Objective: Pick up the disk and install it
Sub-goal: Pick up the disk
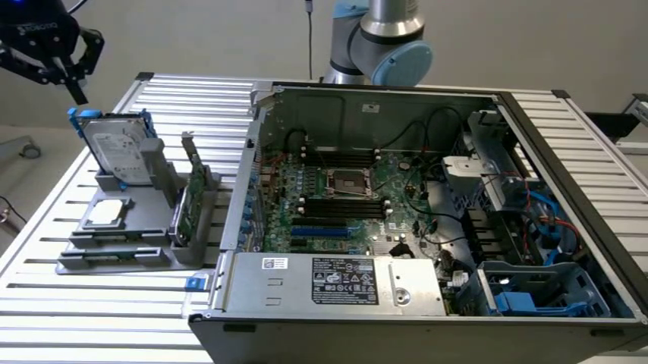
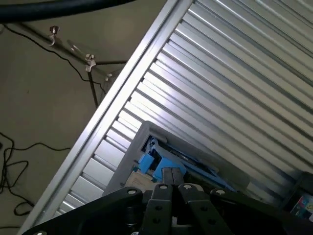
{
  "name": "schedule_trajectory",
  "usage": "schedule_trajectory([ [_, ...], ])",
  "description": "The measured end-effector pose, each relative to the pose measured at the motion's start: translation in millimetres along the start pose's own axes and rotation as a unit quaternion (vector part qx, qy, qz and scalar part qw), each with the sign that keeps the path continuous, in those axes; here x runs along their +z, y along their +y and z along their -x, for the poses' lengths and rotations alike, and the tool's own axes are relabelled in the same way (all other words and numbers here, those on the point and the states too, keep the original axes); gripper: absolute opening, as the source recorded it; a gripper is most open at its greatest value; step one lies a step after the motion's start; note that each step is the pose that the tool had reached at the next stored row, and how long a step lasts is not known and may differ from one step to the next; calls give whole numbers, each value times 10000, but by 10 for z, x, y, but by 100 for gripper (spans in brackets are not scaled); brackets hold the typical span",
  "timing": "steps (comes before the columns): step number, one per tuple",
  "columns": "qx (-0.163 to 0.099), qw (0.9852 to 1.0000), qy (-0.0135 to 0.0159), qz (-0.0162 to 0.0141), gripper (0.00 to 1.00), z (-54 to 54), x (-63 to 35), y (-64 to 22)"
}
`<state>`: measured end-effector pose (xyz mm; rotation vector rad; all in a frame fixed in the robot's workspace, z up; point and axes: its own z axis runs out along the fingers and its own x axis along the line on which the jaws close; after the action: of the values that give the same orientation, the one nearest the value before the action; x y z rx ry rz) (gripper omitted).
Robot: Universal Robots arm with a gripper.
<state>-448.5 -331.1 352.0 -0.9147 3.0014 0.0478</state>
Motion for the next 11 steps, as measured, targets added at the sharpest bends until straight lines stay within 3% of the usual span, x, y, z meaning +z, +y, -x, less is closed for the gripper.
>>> schedule_trajectory([
  [6, -548, 9985, 16, 7, 11, 0, 0, 0],
  [11, -1003, 9950, 28, 12, 11, 0, 0, 0],
])
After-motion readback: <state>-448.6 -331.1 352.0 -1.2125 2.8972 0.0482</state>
